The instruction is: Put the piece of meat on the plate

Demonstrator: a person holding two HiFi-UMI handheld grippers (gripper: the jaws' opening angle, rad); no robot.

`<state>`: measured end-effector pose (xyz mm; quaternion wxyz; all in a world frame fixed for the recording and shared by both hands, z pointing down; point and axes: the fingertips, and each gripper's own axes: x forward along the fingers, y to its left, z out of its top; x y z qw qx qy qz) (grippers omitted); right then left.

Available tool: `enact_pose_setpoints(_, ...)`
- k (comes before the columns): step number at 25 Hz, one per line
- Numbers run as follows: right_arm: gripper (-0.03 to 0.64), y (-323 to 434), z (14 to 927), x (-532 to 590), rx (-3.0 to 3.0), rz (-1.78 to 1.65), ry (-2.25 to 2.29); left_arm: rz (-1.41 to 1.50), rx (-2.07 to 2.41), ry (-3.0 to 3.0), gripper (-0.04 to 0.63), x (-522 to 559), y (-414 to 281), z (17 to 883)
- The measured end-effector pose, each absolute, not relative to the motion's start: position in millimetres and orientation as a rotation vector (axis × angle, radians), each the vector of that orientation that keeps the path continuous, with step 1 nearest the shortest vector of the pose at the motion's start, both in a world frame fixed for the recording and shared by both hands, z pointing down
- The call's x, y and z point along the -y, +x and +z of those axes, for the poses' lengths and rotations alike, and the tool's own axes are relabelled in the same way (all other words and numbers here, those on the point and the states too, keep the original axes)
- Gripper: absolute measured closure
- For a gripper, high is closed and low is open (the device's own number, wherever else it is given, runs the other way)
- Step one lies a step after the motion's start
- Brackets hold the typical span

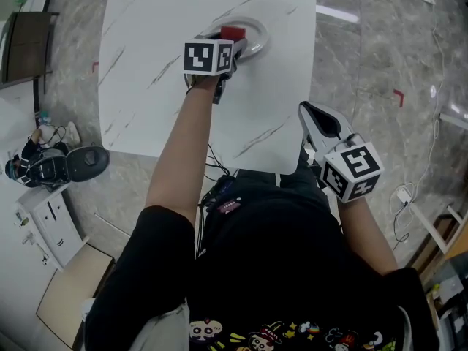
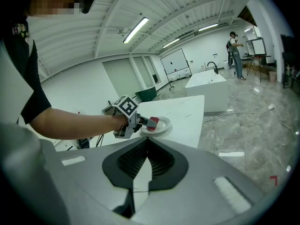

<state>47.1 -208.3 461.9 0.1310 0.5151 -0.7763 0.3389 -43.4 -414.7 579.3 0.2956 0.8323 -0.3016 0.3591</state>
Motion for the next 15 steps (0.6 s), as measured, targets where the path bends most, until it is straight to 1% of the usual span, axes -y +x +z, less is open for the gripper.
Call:
enact_pose_setpoints(6,0.593,47,464,202,2.251,1.0,1.506,1.079,0.811,2.242,0.209,416,-41,586)
enact_pose_setpoints(15,0.593,59,471,198,2.235,1.029,1.534,1.088,0.824,2.247,0.21,418,-36,589)
